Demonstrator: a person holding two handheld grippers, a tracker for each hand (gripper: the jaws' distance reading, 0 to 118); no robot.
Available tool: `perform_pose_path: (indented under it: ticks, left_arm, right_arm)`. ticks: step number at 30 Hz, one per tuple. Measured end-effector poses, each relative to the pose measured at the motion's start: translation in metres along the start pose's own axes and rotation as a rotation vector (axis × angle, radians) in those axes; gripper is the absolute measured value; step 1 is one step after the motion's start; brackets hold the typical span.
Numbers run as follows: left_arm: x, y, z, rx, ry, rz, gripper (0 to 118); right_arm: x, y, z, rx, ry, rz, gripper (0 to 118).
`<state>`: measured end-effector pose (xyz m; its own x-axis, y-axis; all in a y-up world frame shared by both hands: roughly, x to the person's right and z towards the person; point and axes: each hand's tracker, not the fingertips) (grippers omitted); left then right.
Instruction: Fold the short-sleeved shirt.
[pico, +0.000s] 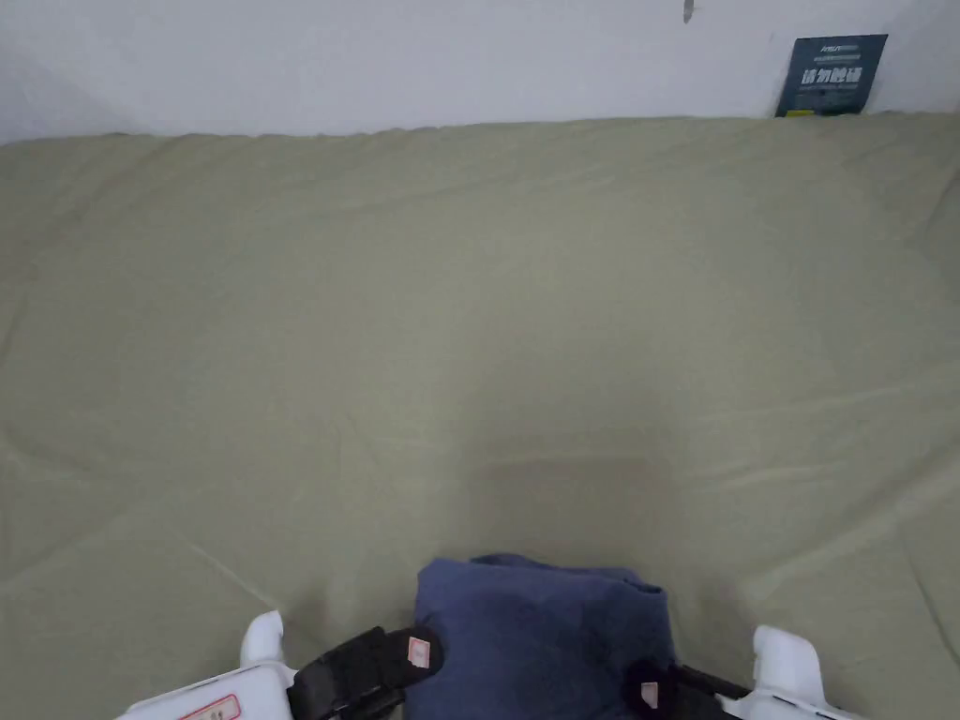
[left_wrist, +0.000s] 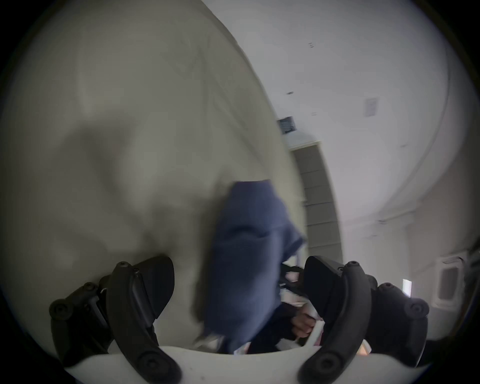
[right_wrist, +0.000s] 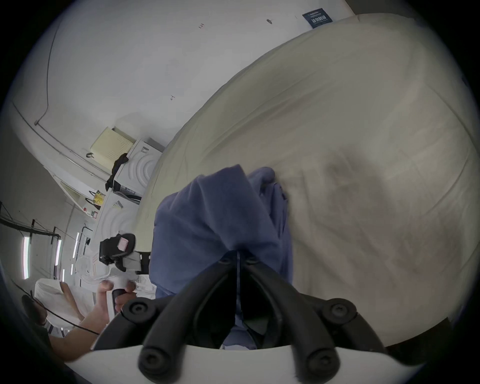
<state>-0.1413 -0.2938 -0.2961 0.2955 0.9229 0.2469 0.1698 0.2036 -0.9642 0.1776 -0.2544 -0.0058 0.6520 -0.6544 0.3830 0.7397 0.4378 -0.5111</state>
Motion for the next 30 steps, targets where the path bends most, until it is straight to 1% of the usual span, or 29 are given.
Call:
perform_pose_path:
  ticks: [1,2,3,4,5,6,7,8,10,14,16,17,20,22,26,27,28,29,30]
  left_arm:
    - [0.005,0.002,-0.012,-0.013,-0.072,-0.018,100]
    - [0.009,0.002,-0.031,-0.067,-0.061,-0.003,87]
    - [0.008,-0.001,-0.046,-0.098,0.038,-0.004,48]
    - [0.02,-0.009,-0.06,-0.094,0.169,-0.054,20]
    - [0.021,-0.012,-0.067,-0.109,0.263,-0.084,20]
    - [0.018,-0.007,-0.061,-0.084,0.167,-0.048,20]
    - [0.023,-0.002,-0.053,-0.067,0.127,-0.012,20]
    - [0.029,-0.001,-0.045,-0.073,0.163,-0.029,20]
    - [0.04,0.011,-0.02,-0.073,0.209,-0.148,20]
    - [0.039,0.058,0.067,0.027,0.297,-0.18,20]
    - [0.034,0.088,0.122,0.085,0.418,-0.237,20]
    - [0.03,0.1,0.147,0.11,0.473,-0.243,20]
    - [0.013,0.14,0.226,0.156,0.599,-0.232,20]
    - [-0.004,0.165,0.273,0.153,0.694,-0.22,20]
    - [-0.036,0.185,0.322,0.157,0.772,-0.137,21]
    - [-0.043,0.185,0.327,0.144,0.765,-0.112,28]
    - [-0.048,0.182,0.33,0.141,0.8,-0.094,61]
    - [-0.049,0.176,0.333,0.159,0.86,-0.112,90]
    - [-0.048,0.17,0.34,0.193,0.875,-0.139,106]
  right_arm:
    - [-0.001,0.0,0.001,0.001,-0.003,0.003,6]
    - [-0.003,0.0,0.002,0.005,-0.006,0.006,6]
    - [-0.004,0.0,0.004,0.007,-0.011,0.008,6]
    - [-0.006,0.0,0.005,0.007,-0.019,0.013,6]
    - [-0.009,0.001,0.006,0.007,-0.027,0.017,6]
    - [-0.012,0.001,0.009,0.007,-0.043,0.029,6]
    - [-0.014,0.001,0.014,0.011,-0.049,0.041,6]
    - [-0.016,0.001,0.019,0.014,-0.047,0.05,6]
    - [-0.018,-0.001,0.027,0.022,-0.044,0.069,6]
    - [-0.024,-0.004,0.041,0.03,-0.057,0.09,6]
    - [-0.028,-0.008,0.045,0.032,-0.059,0.092,6]
    - [-0.029,-0.01,0.045,0.031,-0.058,0.092,6]
    - [-0.033,-0.017,0.046,0.02,-0.065,0.096,6]
    - [-0.036,-0.021,0.045,0.012,-0.071,0.095,6]
    - [-0.04,-0.027,0.045,0.008,-0.078,0.083,6]
    - [-0.041,-0.028,0.044,0.008,-0.082,0.084,6]
    - [-0.042,-0.029,0.044,0.011,-0.09,0.084,6]
    - [-0.042,-0.028,0.044,0.016,-0.094,0.08,6]
    - [-0.042,-0.027,0.044,0.021,-0.096,0.067,6]
